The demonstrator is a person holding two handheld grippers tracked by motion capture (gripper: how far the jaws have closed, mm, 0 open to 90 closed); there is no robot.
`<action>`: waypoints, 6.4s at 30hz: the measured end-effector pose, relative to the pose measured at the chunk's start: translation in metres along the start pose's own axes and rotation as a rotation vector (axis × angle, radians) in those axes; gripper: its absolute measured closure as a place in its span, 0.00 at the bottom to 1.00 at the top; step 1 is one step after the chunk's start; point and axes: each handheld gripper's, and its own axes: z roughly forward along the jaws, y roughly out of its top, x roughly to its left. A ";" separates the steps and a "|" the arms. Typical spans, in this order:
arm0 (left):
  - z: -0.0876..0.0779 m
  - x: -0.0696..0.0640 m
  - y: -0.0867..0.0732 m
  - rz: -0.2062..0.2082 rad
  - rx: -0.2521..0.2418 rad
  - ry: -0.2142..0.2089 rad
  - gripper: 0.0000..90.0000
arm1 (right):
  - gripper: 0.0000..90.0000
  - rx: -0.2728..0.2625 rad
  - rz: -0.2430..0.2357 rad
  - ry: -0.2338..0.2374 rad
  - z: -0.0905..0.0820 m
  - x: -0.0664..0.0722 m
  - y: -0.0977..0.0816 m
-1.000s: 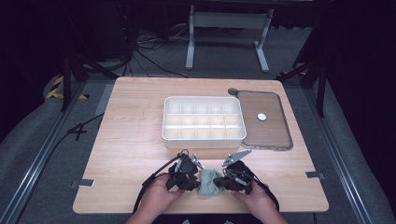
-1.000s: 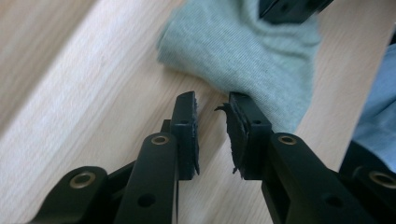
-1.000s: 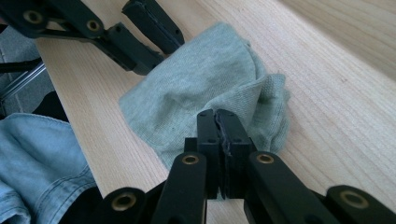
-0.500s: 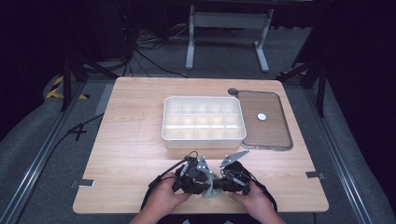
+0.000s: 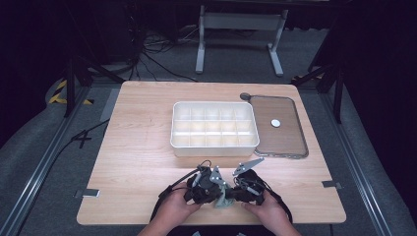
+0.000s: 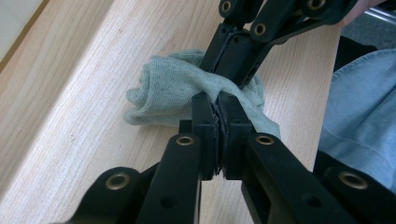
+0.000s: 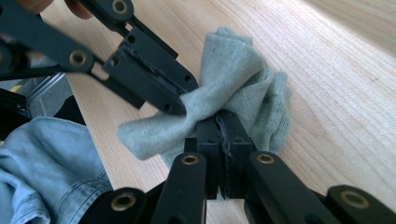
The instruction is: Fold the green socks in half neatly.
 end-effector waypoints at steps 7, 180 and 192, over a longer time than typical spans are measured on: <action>-0.002 -0.002 0.001 -0.004 0.015 0.023 0.98 | 0.89 0.010 0.003 -0.009 -0.012 -0.001 0.000; -0.061 0.050 -0.051 -0.344 -0.217 0.139 0.64 | 0.96 -0.313 -0.064 -0.421 -0.126 -0.059 0.098; -0.062 0.050 -0.054 -0.354 -0.226 0.145 0.64 | 0.96 -0.226 -0.076 -0.492 -0.101 -0.088 0.106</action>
